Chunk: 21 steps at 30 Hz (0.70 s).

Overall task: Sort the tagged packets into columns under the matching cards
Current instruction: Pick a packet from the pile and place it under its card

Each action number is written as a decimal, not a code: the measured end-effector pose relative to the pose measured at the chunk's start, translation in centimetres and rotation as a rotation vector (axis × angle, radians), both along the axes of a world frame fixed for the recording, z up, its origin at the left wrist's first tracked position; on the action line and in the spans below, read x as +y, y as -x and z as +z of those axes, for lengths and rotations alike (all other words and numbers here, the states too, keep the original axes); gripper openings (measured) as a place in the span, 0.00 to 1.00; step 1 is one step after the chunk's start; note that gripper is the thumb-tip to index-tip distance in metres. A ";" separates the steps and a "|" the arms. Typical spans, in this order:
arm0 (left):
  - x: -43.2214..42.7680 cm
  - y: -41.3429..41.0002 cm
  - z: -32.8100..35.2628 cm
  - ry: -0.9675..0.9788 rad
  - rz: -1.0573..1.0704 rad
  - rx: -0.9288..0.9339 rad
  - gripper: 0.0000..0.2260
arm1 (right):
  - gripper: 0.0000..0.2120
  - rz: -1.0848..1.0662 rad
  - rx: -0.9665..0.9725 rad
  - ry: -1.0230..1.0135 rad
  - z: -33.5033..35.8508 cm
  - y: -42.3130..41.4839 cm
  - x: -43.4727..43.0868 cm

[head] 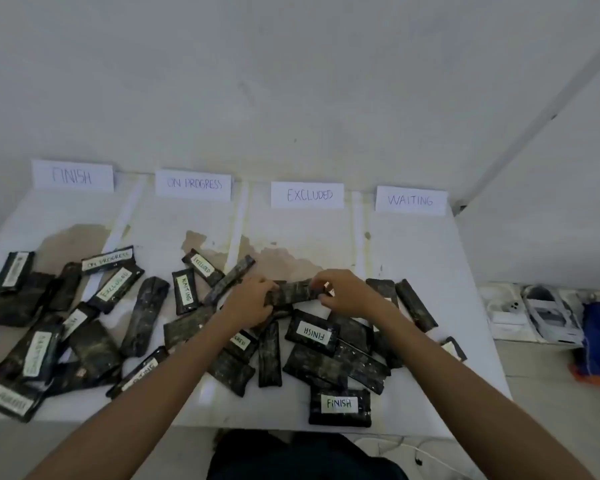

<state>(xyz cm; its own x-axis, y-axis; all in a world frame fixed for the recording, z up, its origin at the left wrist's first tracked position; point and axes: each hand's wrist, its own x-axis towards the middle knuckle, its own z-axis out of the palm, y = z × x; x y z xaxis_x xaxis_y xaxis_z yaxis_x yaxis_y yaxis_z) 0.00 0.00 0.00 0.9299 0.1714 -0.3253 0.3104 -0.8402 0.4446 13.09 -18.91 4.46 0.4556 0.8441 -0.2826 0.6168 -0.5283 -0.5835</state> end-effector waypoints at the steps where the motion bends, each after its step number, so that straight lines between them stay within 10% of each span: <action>1: -0.4 0.1 -0.5 -0.080 0.003 0.044 0.21 | 0.14 0.020 -0.031 0.026 -1.1 0.0 0.4; 13: -1.1 0.6 -3.1 -0.171 0.164 -0.127 0.22 | 0.22 0.049 -0.449 0.024 -9.3 0.3 2.0; 21: -1.3 0.8 -0.1 0.400 0.404 -0.172 0.17 | 0.18 -0.012 0.118 -0.044 -5.5 -2.6 -0.1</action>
